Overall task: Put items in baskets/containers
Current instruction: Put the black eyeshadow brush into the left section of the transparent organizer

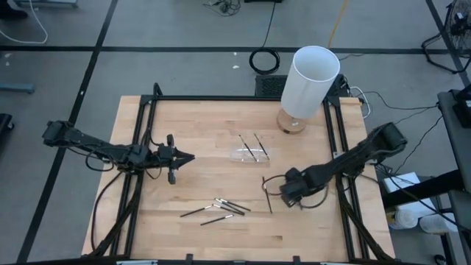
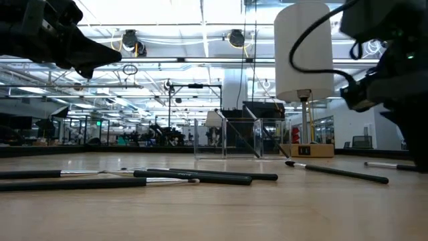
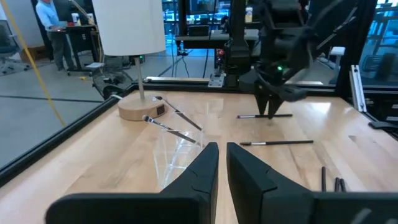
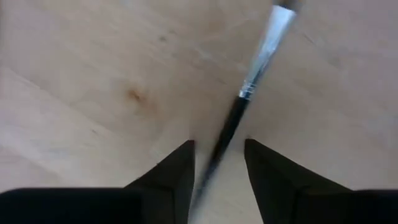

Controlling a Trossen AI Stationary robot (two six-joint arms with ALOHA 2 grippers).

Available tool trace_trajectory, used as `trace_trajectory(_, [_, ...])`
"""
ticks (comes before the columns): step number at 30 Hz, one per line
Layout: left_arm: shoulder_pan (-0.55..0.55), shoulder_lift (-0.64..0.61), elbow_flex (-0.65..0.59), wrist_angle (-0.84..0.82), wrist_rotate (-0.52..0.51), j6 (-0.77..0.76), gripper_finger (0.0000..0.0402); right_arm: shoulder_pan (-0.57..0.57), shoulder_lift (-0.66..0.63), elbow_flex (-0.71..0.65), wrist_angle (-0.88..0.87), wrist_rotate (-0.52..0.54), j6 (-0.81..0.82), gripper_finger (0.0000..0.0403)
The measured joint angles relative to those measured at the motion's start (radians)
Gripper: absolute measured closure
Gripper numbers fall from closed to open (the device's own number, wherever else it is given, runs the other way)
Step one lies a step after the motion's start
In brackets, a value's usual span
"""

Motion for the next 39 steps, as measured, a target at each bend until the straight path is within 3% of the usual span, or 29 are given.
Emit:
trace_trajectory(4, [0.000, 0.000, 0.000, 0.001, 0.000, 0.010, 0.0360, 0.005, -0.085, -0.128, 0.103, -0.018, 0.102, 0.0258])
trace_trajectory(10, [0.001, 0.000, 0.000, 0.005, -0.003, 0.012, 0.0360, 0.012, -0.135, -0.173, 0.120, -0.017, 0.096, 0.0263])
trace_trajectory(26, [0.001, 0.000, 0.000, 0.014, -0.004, 0.025, 0.0360, 0.011, 0.021, -0.141, 0.020, -0.038, -0.053, 0.0307])
trace_trajectory(30, [0.001, 0.000, 0.000, 0.018, -0.004, 0.037, 0.0360, 0.011, 0.021, -0.141, 0.016, -0.040, -0.065, 0.0329])
trace_trajectory(34, [0.001, 0.000, 0.000, 0.017, -0.004, 0.035, 0.0360, 0.012, 0.021, -0.141, 0.009, -0.031, -0.086, 0.0389])
trace_trajectory(39, [0.001, 0.000, 0.000, 0.016, -0.004, 0.029, 0.0360, 0.013, 0.017, -0.140, 0.004, -0.005, -0.089, 0.0399])
